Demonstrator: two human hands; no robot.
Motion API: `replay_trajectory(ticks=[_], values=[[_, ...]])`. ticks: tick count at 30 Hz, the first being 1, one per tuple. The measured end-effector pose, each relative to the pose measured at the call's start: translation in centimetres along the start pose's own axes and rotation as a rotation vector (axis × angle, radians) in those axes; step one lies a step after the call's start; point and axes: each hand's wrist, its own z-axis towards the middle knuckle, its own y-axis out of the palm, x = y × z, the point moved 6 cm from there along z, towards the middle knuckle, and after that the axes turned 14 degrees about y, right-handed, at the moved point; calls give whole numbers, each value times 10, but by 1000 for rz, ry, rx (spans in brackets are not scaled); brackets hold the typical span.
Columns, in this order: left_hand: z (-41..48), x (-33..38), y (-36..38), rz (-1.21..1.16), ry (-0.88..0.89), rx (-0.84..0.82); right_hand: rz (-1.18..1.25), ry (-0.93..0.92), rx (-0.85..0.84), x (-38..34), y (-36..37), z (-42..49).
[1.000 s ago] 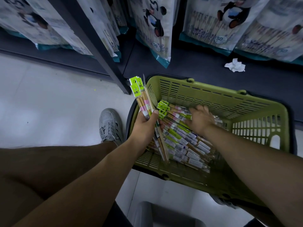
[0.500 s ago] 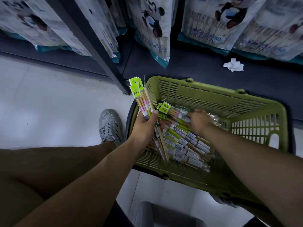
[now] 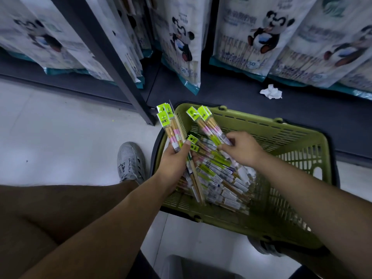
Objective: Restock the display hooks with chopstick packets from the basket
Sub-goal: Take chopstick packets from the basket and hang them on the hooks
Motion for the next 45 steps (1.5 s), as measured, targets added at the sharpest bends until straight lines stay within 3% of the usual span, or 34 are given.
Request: replay_trajectory(ticks=[2,6,8,12,14,21,27,35,45], values=[[-2,7,7,-76,-25,-4,202,-23,-110,-24,-2,-14],[-7,26,25,-212,-19,-52,329,-106,-198,-62,-4,-42],[-9,39,31,-250,13,-77,291,-174,-118,-75,-16,-53],[-16,79,42,-267,85,-111,-24,-316,187,-94,-55,-77],[-20,101,48,-263,136,-115,5,-350,236,-102,-75,-92],[-40,178,62,-246,351,-147,64,-421,186,-135,-118,-148],[-60,245,61,-85,549,-231,341,-429,106,-163,-163,-185],[-65,337,69,-5,781,-328,603,-477,138,-193,-229,-218],[-72,441,84,47,1096,-327,762,-695,537,-270,-347,-266]])
